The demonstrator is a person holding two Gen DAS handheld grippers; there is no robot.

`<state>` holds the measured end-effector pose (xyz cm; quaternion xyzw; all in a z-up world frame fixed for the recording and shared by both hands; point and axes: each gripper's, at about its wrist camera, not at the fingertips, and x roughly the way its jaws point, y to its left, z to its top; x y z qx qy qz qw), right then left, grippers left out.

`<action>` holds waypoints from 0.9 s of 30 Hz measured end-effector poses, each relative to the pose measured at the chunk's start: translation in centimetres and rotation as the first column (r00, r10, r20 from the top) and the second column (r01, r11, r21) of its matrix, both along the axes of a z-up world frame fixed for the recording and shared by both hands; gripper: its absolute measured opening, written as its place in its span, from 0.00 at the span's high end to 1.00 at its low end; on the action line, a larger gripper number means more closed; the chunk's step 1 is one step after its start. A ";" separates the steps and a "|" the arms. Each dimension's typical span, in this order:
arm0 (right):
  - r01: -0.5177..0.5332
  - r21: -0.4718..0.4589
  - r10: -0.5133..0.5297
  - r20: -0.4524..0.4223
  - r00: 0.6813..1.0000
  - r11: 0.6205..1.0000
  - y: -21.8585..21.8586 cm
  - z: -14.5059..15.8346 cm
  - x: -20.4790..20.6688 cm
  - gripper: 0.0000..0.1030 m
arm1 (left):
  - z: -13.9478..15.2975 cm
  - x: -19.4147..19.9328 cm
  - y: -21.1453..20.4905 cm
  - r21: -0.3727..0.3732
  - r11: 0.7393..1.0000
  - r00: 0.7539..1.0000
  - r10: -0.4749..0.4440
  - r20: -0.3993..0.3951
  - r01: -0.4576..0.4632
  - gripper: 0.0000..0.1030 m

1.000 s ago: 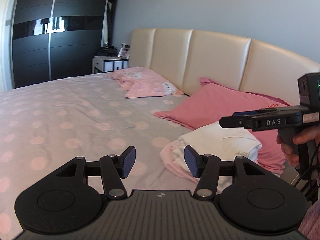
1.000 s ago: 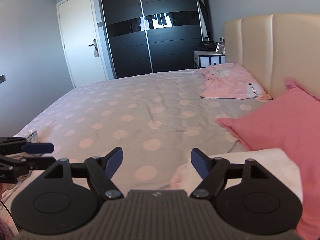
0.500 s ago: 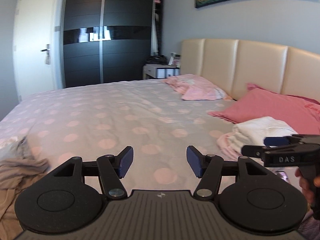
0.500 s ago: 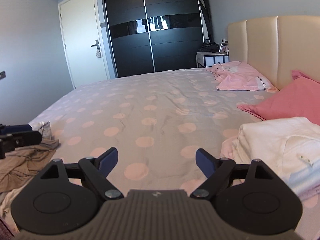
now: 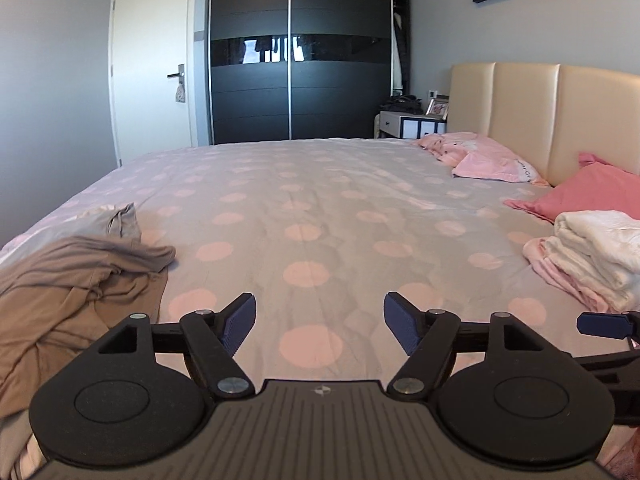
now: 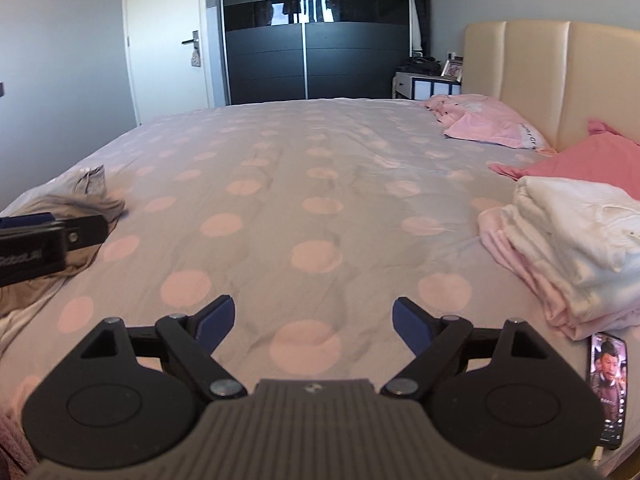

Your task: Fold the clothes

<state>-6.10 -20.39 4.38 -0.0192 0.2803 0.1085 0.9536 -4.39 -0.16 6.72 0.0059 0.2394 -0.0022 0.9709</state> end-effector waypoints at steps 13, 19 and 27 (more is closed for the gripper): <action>0.006 -0.048 -0.008 -0.041 0.999 0.999 1.5 -4.4 2.9 0.03 | -5.3 2.4 0.7 0.117 0.988 0.992 0.106 -0.075 -0.097 0.29; -0.021 -0.079 0.017 -0.051 0.999 0.997 2.5 -5.5 4.0 0.03 | -6.7 3.5 0.1 0.128 0.988 0.989 0.100 -0.107 -0.086 0.29; -0.036 -0.082 0.031 -0.064 0.997 0.996 3.0 -6.4 4.6 0.03 | -7.5 4.1 1.0 0.083 0.987 0.975 0.151 -0.163 -0.139 0.29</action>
